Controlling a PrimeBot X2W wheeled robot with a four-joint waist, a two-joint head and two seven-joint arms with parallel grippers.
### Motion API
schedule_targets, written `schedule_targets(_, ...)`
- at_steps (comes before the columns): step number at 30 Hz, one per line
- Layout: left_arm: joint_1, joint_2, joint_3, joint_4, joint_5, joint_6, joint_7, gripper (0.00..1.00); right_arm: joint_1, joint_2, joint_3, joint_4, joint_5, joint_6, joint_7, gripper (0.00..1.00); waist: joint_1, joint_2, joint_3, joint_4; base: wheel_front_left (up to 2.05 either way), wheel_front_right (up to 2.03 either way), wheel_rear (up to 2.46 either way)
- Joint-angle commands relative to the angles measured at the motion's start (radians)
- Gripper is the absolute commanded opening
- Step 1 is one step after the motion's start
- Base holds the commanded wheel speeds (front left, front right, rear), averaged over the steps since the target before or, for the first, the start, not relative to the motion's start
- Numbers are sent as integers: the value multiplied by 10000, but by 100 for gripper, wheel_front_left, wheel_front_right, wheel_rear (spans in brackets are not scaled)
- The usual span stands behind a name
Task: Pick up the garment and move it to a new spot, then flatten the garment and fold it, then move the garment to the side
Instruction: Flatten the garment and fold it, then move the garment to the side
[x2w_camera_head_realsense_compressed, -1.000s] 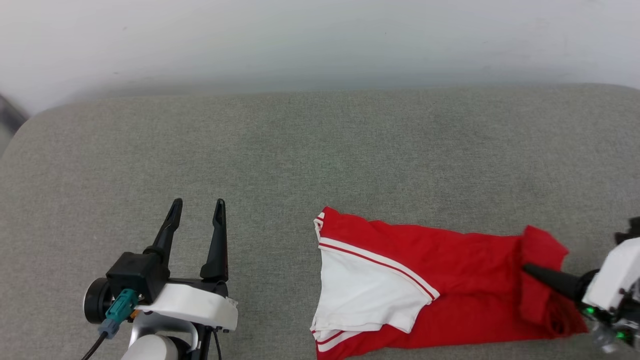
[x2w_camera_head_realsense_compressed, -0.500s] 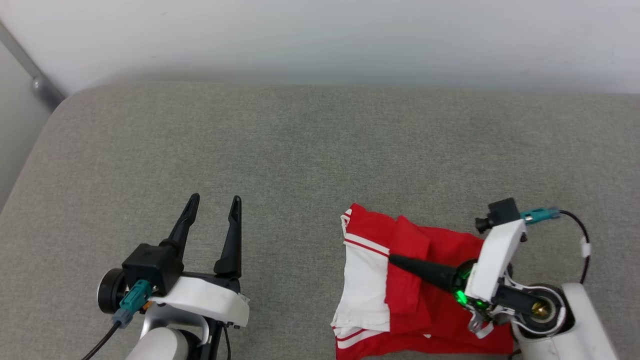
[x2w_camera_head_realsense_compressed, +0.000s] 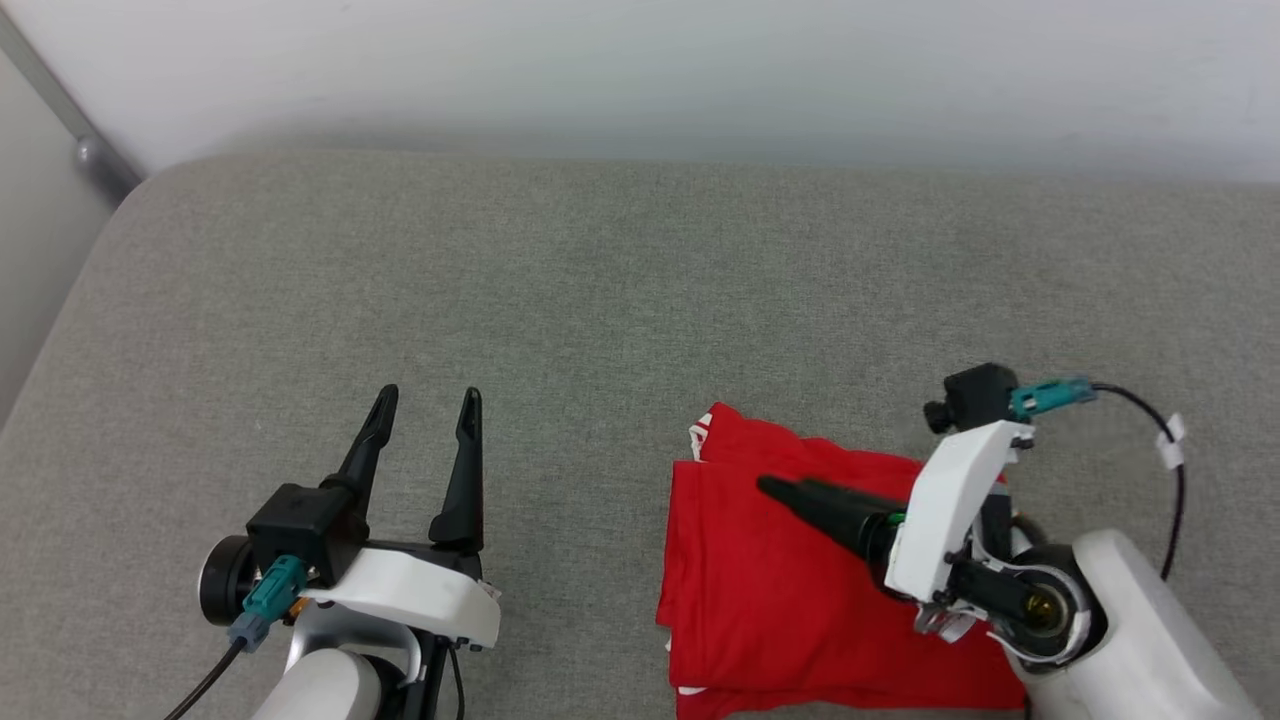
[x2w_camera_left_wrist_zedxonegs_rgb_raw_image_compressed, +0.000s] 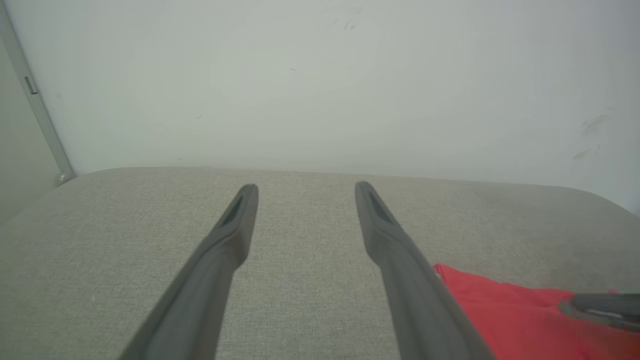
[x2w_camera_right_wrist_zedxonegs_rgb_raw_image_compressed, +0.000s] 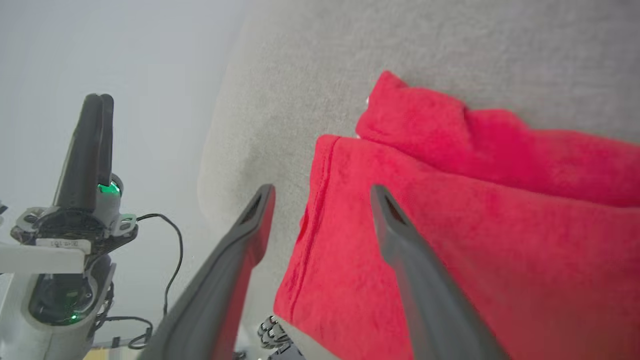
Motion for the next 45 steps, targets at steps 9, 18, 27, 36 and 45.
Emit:
schedule_targets(9,257,64,139,114,-78,206,-104,100,591,-2358,-218,-1018,-3996,0,-2919,100,0,0,-317,-501,0,0,0)
schedule_targets(18,752,286,406,263,-170,402,-198,100,2620,-2186,-3162,-2480,-6651,0,-4878,100,0,0,-748,-958,0,0,0)
schedule_targets(27,1408,401,406,432,-197,510,-291,100,3964,-1063,-3274,-4113,-7314,-1,-6844,100,0,0,-1322,-1142,0,0,0)
schedule_targets(36,1843,443,392,299,-256,653,-296,100,4462,-504,-2988,-4598,-7441,-1,-6928,100,0,0,-1553,-1094,0,0,0)
schedule_targets(45,1595,433,368,275,-293,609,-315,100,4461,-373,-3112,-4526,-7422,-1,-6736,100,0,0,-1488,-997,0,0,0)
